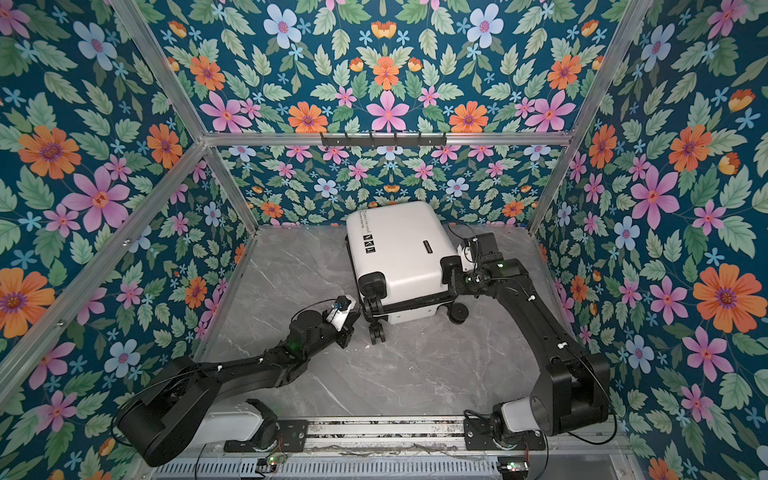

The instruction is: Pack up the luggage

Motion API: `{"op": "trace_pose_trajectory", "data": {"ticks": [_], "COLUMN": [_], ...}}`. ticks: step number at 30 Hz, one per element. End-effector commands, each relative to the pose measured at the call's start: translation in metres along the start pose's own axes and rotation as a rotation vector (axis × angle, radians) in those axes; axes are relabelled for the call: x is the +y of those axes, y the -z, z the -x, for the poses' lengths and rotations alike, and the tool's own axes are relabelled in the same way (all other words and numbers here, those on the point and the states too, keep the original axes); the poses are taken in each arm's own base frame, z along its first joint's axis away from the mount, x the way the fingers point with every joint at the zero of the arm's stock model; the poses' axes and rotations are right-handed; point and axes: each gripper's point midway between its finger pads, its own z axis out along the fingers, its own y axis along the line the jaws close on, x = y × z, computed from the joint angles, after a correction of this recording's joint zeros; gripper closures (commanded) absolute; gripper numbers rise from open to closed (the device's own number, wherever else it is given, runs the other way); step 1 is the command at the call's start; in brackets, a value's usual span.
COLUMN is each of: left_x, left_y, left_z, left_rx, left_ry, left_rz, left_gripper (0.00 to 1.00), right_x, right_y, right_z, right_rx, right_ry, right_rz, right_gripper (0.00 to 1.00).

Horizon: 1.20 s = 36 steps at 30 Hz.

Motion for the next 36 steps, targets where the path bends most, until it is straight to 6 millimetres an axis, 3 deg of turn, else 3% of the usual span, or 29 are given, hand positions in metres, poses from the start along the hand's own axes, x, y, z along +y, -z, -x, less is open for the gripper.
{"op": "trace_pose_trajectory", "data": {"ticks": [1, 9, 17, 27, 36], "left_x": [-0.012, -0.053, -0.071, -0.107, -0.134], "left_y": [0.001, 0.005, 0.005, -0.018, -0.039], "left_z": [0.01, 0.012, 0.028, 0.057, 0.063], "left_rx": [-0.018, -0.021, -0.124, -0.214, -0.227], "left_ry": [-0.034, -0.086, -0.041, -0.02, -0.001], "left_rz": [-0.043, -0.089, -0.055, -0.076, -0.097], "left_gripper": [1.0, 1.0, 1.0, 1.0, 1.0], "right_x": [0.0, 0.01, 0.016, 0.028, 0.036], "right_y": [0.005, 0.001, -0.004, -0.003, 0.0], "right_z": [0.003, -0.001, -0.009, -0.015, -0.016], "right_rx": [-0.015, -0.011, 0.007, 0.004, -0.005], "right_ry": [-0.04, -0.056, -0.067, -0.071, -0.069], "right_rz": [-0.003, 0.009, 0.017, 0.036, 0.058], "right_gripper": [1.0, 1.0, 1.0, 1.0, 1.0]}}
